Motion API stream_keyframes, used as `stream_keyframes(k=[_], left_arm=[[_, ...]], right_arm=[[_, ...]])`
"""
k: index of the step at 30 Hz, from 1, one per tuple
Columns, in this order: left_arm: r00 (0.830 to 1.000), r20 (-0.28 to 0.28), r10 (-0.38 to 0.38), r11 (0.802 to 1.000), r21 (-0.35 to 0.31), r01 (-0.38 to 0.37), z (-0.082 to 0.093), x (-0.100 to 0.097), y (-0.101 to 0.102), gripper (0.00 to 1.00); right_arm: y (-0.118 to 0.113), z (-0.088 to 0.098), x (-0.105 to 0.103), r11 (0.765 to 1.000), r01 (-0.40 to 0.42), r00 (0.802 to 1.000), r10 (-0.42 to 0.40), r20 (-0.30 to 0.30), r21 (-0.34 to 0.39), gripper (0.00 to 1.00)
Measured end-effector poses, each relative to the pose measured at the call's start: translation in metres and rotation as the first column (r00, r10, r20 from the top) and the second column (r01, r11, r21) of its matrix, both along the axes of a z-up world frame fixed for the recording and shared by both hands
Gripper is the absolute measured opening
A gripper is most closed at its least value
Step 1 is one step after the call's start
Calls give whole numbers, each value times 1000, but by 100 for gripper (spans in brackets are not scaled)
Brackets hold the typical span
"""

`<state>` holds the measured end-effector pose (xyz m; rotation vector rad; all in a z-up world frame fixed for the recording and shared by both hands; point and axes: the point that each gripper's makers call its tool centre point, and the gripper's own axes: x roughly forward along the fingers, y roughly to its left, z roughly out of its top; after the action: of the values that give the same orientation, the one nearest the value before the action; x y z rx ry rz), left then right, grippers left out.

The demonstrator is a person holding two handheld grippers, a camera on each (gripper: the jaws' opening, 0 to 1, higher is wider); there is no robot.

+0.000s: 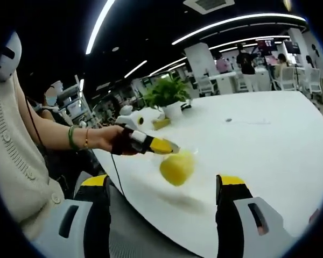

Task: Compare the silicone blocks by pressing each to a similar depth, holding the contact briefly, and releasing to observe deformation and rebound differences across the visible hardness samples.

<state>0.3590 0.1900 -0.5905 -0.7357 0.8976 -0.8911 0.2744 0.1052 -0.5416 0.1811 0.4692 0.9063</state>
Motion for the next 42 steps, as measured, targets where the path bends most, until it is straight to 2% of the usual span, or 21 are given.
stream_keyframes(k=[4,7,8,10,14,18,21,26,29,32,36,39,42], left_arm=[[998,57,-17,999,32,15,12,0,3,0],[992,113,-52,996,77,43,20,0,3,0],[986,148,-74,993,105,59,24,0,4,0],[986,151,-76,993,99,61,31,-1,2,0],[977,198,-81,993,102,62,46,3,3,0],[969,225,-98,992,95,79,62,3,2,0],[963,249,-100,993,84,81,76,6,4,0],[946,296,-130,989,110,101,92,8,4,0],[934,327,-144,986,125,108,100,10,4,0],[931,329,-159,984,126,123,106,9,4,0],[926,332,-180,980,139,141,106,8,3,0],[925,324,-196,977,142,158,104,6,2,0],[925,321,-205,976,144,166,104,4,1,0]], right_arm=[[10,7,6,999,-32,999,32,24,-2,75],[17,13,11,999,-55,998,55,41,-1,74],[19,15,13,998,-63,997,64,47,-4,74],[22,18,17,997,-74,995,75,58,-10,74],[29,25,31,994,-103,991,105,87,-23,76],[34,25,49,981,-152,979,166,117,-116,80],[40,30,60,977,-175,974,190,124,-117,81],[51,34,78,965,-216,961,237,142,-150,81],[60,33,84,954,-249,952,273,140,-166,81],[71,27,87,939,-295,940,319,122,-178,79],[90,15,92,921,-345,926,365,98,-180,78],[106,1,87,892,-410,903,426,51,-191,76],[115,-7,85,875,-440,890,455,34,-200,71]])
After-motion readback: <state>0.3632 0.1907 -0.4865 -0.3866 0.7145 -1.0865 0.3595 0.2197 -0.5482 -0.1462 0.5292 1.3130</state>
